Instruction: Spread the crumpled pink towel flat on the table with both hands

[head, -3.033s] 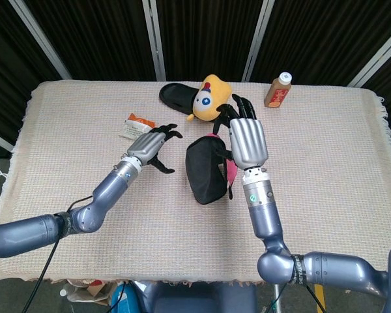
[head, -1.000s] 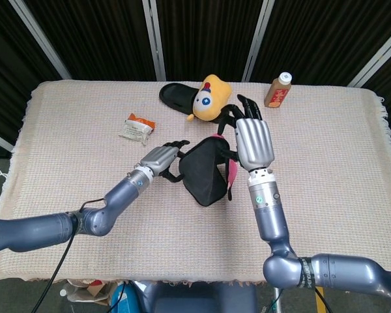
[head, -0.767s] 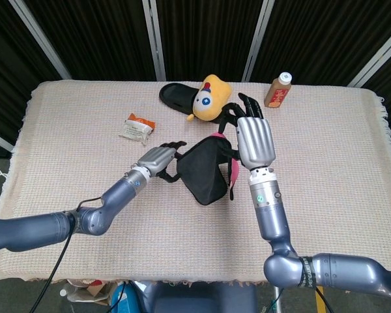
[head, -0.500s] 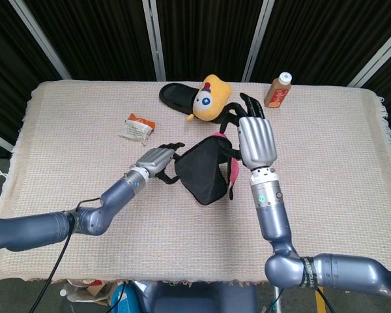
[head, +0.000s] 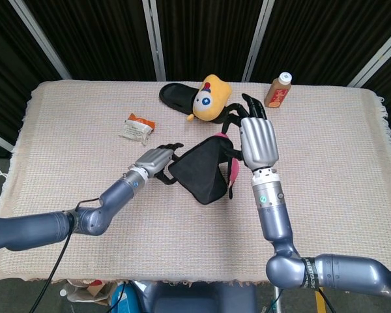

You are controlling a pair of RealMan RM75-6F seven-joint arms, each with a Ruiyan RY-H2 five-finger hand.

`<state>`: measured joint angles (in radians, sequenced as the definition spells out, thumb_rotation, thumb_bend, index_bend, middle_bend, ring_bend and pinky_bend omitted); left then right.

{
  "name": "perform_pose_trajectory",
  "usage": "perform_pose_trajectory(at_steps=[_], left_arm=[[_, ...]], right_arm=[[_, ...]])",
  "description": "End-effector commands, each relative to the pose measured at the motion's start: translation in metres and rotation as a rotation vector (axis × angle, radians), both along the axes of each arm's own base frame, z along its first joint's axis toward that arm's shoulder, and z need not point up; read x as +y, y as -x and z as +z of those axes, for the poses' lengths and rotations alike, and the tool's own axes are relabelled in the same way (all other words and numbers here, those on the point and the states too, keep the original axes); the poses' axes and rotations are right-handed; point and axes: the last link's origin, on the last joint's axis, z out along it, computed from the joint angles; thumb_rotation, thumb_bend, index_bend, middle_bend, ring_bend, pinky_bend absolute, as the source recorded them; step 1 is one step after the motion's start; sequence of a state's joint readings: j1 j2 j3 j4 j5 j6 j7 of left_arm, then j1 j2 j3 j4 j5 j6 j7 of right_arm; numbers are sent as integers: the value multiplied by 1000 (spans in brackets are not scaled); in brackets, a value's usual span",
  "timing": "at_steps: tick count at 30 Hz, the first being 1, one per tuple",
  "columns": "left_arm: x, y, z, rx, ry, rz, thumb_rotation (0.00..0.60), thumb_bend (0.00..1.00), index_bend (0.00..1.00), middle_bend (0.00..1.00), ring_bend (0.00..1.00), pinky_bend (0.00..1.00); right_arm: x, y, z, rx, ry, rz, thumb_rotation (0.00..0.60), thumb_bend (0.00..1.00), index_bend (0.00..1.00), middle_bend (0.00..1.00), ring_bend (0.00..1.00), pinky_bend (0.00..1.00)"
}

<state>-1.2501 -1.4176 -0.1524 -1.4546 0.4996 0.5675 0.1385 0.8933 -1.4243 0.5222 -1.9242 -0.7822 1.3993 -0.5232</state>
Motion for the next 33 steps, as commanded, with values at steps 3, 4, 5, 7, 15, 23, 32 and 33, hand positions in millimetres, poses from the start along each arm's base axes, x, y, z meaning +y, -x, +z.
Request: perform_pose_trajectory(at_steps=[3, 4, 5, 7, 15, 23, 32, 33], left_arm=[[-1, 1, 0, -1, 4, 2, 600, 475, 634, 7, 0, 0], [-1, 1, 0, -1, 5, 3, 600, 485, 640, 9, 0, 0], [-1, 1, 0, -2, 6, 3, 600, 490, 644, 11, 0, 0], [-1, 1, -1, -4, 6, 4, 600, 501, 654, 16, 0, 0], [0, 0, 8, -33, -27, 10, 600, 506, 661, 23, 0, 0], [7, 1, 37, -97, -123, 28, 600, 506, 661, 31, 0, 0], [13, -5, 69, -195, -267, 40, 600, 505, 663, 35, 0, 0], [14, -5, 72, -200, -278, 40, 600, 506, 663, 35, 0, 0]], right_arm=[[1, 1, -1, 2, -4, -1, 600, 637, 718, 317, 96, 100], [1, 2, -2, 4, -5, -1, 600, 637, 718, 317, 96, 100], [1, 2, -2, 3, -5, -1, 600, 637, 718, 317, 96, 100], [1, 3, -2, 4, -4, -3, 600, 638, 718, 318, 96, 100], [-1, 13, 1, 5, -1, -25, 600, 638, 719, 317, 96, 100], [-5, 38, 6, -13, 4, -76, 600, 637, 718, 318, 96, 100], [-14, 66, 6, -51, -8, -130, 600, 637, 720, 320, 96, 100], [-16, 68, 6, -52, -7, -131, 600, 637, 720, 320, 97, 100]])
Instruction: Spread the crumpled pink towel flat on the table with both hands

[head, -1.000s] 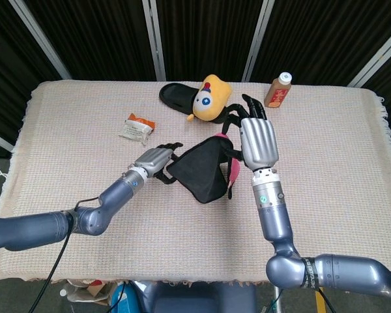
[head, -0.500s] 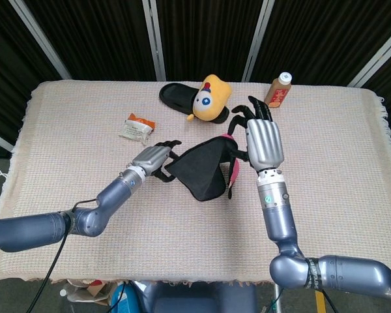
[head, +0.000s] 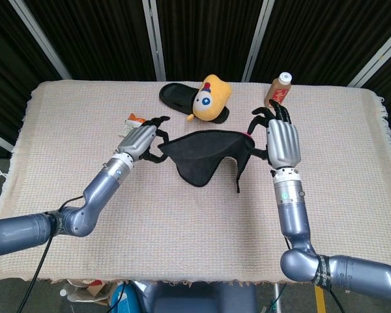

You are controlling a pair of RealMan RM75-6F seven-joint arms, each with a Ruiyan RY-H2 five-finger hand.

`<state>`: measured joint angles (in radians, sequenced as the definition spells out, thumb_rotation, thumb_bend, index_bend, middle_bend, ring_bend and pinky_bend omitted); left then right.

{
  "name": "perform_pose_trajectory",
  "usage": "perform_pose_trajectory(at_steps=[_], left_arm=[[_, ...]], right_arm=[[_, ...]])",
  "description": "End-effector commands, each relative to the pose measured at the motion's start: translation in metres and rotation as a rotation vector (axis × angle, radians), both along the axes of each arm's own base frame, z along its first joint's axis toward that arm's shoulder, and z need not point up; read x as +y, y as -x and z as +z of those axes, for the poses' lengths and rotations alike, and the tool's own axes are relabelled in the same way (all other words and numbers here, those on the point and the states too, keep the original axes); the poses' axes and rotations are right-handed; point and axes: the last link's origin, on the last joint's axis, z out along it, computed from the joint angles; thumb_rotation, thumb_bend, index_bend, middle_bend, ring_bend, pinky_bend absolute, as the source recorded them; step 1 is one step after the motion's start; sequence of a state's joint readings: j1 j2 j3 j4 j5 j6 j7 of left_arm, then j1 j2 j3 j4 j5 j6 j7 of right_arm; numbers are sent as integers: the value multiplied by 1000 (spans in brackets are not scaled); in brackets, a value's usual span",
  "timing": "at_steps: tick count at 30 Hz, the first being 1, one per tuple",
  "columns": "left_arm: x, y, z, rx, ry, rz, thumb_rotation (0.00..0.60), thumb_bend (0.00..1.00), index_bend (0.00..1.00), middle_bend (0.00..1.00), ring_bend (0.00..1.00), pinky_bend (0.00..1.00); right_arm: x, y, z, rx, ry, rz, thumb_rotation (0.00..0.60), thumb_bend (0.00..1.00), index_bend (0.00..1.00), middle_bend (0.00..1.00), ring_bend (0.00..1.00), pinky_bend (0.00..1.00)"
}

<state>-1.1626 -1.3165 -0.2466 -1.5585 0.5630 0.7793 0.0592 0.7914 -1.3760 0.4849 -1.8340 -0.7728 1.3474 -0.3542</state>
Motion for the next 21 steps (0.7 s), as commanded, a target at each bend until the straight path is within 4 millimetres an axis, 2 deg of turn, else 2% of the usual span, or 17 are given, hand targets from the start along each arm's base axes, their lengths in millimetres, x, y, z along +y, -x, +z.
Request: perform_pose_trajectory(at_steps=[1, 10, 21], left_arm=[[1, -3, 14, -35, -60, 5, 600, 506, 663, 35, 0, 0], [8, -6, 29, -86, -165, 38, 600, 509, 666, 38, 0, 0], [24, -15, 10, -81, -200, 35, 600, 508, 666, 38, 0, 0]], right_arm=[[-4, 8, 1, -4, 0, -8, 600, 638, 721, 320, 96, 100], [-22, 18, 0, -13, 20, -16, 600, 637, 728, 325, 101, 100], [-57, 21, -10, -35, 43, -21, 600, 637, 730, 325, 103, 100]])
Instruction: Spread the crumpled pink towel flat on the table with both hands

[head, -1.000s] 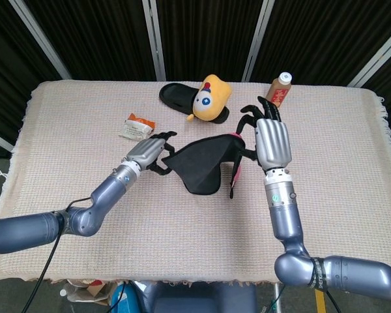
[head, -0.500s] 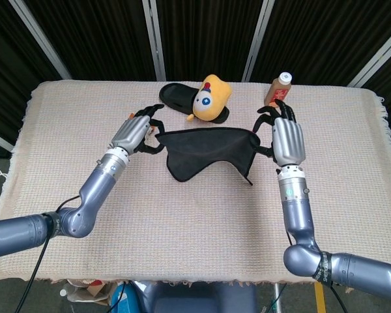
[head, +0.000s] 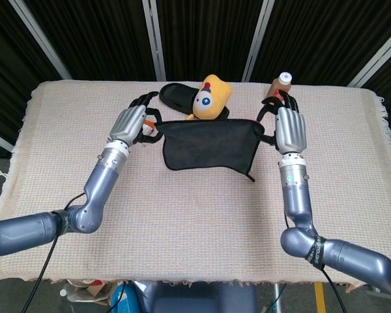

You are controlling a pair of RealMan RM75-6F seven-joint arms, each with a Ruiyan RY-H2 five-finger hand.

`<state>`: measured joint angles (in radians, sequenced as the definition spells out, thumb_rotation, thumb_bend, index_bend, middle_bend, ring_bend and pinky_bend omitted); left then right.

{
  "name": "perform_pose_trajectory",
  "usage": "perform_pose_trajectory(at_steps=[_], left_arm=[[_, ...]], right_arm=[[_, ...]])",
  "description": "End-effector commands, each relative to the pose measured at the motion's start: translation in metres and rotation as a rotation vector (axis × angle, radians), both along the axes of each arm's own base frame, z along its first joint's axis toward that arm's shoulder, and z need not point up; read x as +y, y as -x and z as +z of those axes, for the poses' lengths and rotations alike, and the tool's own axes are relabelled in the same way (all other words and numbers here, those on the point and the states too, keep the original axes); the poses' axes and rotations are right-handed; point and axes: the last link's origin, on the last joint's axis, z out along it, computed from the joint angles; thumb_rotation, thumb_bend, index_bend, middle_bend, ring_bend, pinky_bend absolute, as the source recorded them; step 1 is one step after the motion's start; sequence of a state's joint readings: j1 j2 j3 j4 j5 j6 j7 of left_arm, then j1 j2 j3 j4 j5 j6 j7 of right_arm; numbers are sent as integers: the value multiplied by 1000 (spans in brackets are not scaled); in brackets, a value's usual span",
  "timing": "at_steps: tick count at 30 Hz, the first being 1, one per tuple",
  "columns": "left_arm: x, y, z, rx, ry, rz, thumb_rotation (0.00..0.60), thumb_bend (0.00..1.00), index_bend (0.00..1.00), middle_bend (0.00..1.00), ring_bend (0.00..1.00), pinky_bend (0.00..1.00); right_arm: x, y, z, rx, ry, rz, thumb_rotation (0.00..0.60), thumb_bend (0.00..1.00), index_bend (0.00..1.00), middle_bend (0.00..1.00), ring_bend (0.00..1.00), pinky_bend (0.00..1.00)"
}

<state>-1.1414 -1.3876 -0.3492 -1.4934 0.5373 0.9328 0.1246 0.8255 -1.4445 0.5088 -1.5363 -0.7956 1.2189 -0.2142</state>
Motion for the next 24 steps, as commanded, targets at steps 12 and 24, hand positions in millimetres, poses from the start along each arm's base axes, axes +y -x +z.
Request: perform_pose_trajectory(at_steps=[12, 24], left_arm=[[20, -20, -13, -82, -69, -32, 600, 509, 669, 42, 0, 0], [-25, 11, -35, -43, 34, -35, 600, 508, 669, 42, 0, 0]], right_arm=[[-31, -14, 2, -48, 56, 42, 600, 638, 729, 325, 103, 112], [20, 27, -19, -42, -56, -25, 600, 637, 730, 325, 103, 112]])
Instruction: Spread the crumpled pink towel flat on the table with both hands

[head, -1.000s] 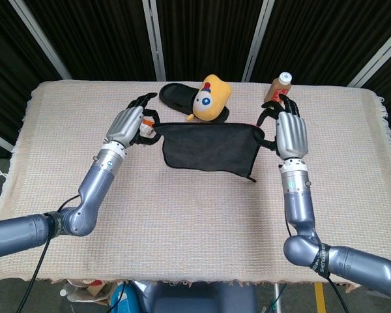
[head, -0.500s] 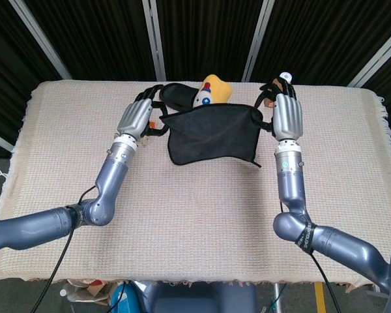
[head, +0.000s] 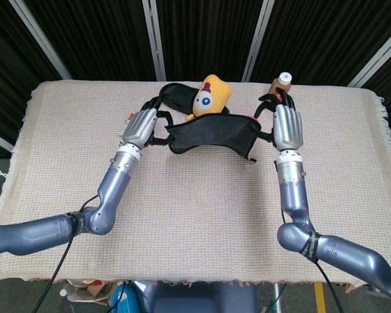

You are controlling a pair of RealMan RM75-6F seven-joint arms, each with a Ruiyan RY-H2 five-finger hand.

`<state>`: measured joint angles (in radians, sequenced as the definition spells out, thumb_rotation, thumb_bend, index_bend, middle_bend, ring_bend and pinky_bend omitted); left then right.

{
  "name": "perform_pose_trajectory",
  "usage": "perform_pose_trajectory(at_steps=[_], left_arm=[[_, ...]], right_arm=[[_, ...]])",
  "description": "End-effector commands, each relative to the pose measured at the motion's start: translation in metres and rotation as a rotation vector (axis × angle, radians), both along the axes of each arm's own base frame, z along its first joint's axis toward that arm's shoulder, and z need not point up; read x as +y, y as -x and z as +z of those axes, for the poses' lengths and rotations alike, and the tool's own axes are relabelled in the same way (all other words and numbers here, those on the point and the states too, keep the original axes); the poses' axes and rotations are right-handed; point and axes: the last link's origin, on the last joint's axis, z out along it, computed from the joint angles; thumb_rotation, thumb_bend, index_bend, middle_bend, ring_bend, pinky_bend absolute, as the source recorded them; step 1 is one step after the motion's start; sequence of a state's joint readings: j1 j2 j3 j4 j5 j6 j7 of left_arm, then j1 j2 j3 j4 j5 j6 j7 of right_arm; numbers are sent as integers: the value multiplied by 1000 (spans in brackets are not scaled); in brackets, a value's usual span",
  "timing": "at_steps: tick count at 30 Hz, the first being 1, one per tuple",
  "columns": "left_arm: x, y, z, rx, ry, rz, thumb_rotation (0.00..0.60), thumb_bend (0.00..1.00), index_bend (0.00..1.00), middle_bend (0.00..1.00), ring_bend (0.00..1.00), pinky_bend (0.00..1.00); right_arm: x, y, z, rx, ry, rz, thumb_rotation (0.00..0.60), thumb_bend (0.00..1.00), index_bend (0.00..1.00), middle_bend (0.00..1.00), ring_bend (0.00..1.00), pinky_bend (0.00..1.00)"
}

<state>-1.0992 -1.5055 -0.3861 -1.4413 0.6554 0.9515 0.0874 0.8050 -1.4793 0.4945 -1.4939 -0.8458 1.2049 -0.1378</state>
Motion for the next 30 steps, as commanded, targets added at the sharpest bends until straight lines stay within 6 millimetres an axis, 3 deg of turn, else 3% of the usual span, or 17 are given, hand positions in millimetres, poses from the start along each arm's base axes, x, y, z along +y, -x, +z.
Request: perform_pose_trajectory(at_steps=[1, 7, 15, 30], left_arm=[[-21, 19, -7, 21, 32, 5, 600, 508, 669, 42, 0, 0], [-52, 47, -19, 32, 88, 27, 600, 508, 669, 42, 0, 0], [-88, 68, -31, 53, 153, 13, 600, 507, 669, 43, 0, 0], [-120, 77, -35, 42, 197, -11, 600, 507, 670, 45, 0, 0]], right_arm=[[24, 22, -10, 2, -53, -45, 600, 637, 730, 325, 103, 112], [59, 35, -30, 44, -112, -41, 600, 637, 730, 325, 103, 112], [99, 34, -58, 72, -198, 6, 600, 637, 730, 325, 103, 112], [127, 40, -77, 81, -255, 8, 600, 638, 730, 325, 103, 112]])
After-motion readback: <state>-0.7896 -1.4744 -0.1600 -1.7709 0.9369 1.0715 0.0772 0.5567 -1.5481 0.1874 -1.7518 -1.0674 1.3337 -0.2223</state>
